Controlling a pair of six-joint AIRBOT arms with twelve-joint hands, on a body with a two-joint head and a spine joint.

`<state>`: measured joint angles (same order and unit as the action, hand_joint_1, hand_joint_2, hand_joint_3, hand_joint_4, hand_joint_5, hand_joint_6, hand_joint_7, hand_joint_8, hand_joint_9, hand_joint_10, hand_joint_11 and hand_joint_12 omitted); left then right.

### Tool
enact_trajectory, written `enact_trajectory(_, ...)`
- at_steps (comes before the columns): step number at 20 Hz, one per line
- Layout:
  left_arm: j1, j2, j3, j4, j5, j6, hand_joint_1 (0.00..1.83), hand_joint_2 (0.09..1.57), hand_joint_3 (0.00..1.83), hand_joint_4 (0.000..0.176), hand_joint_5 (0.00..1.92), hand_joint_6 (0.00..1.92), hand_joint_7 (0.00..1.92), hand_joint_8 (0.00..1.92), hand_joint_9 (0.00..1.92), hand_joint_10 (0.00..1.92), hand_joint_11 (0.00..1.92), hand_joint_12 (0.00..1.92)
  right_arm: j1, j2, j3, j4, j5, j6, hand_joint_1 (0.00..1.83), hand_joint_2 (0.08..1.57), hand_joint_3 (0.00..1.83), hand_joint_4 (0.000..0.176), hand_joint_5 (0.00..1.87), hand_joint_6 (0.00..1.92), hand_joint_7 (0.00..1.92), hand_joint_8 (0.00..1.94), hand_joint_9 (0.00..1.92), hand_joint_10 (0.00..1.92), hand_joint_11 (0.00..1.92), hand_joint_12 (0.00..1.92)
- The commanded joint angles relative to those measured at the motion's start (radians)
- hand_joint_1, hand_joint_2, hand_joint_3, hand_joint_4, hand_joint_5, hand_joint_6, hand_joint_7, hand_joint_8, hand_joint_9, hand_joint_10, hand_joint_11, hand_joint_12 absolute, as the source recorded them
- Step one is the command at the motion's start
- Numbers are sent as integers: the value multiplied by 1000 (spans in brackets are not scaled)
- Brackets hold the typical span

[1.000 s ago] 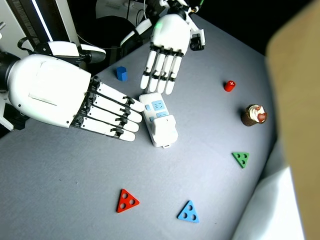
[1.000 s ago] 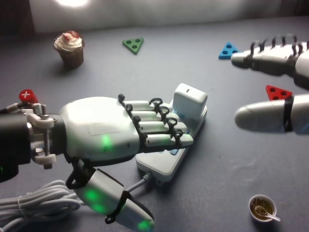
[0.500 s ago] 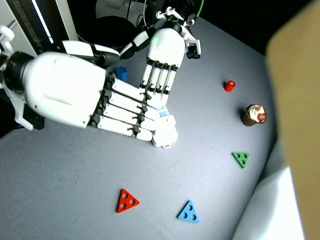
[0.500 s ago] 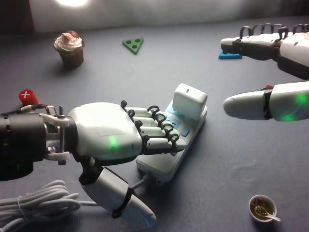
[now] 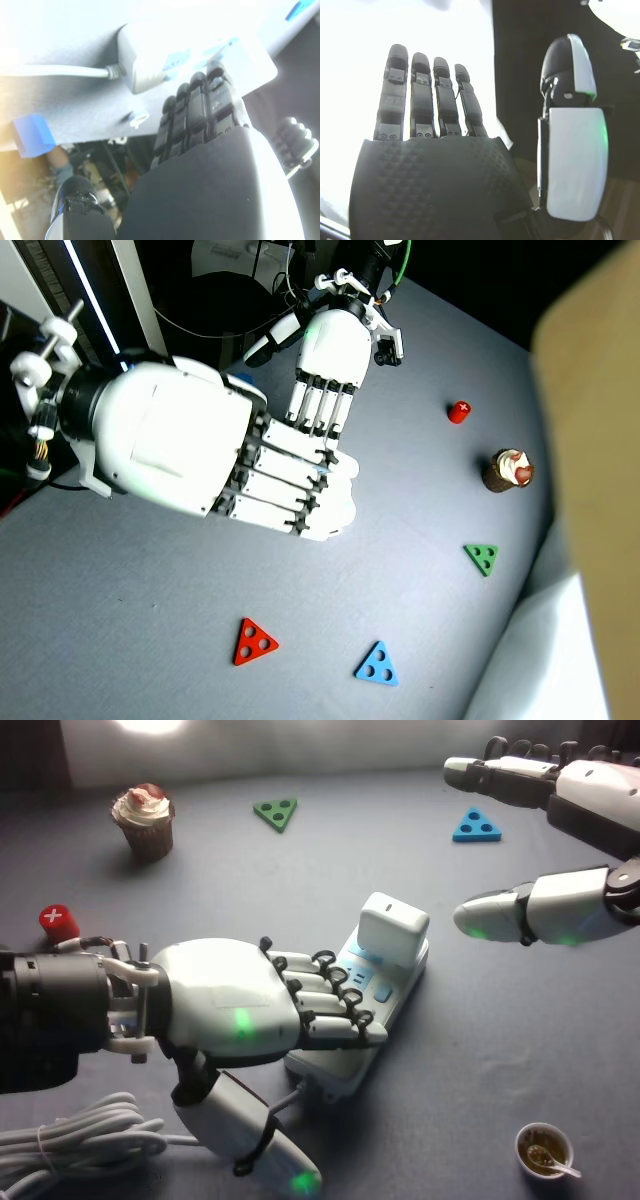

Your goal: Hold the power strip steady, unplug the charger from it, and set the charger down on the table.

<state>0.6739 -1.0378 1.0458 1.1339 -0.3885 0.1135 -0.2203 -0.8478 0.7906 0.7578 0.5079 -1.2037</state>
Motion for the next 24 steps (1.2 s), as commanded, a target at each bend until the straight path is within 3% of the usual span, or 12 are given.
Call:
enact_trajectory(1,-12,-12,1,-21,-58,-6,0,933,3,0,70,5,74,3,65,3,44,52,15,5,3,-6,98,2,848,1067,13,0,75,1,98,1,130,2,179,53)
enact_trajectory(3,-12,-23,6,-18,-55,-8,0,930,1,0,67,3,77,4,63,2,37,48,18,-10,7,36,100,-12,1013,1032,0,0,152,9,168,7,190,7,231,81)
enact_trajectory(7,-14,-48,26,-18,-53,-21,0,928,0,0,59,2,59,1,46,1,16,38,43,-47,4,166,109,-27,1075,1030,3,0,206,7,238,9,261,10,305,128)
enact_trajectory(13,-10,-58,42,7,-48,-56,0,924,0,0,61,0,72,1,54,1,29,40,41,-110,16,231,127,-37,1088,1063,7,0,221,6,266,10,274,7,296,137)
enact_trajectory(19,2,-64,41,84,-46,-136,0,924,0,0,70,8,80,8,59,6,36,41,13,-175,90,295,125,-38,1058,1079,7,0,251,13,289,10,294,8,304,152)
enact_trajectory(24,15,-71,44,93,-45,-147,0,928,0,0,52,1,57,2,46,2,28,36,-2,-217,129,325,124,-38,1073,1075,0,0,239,3,267,4,271,3,287,155)
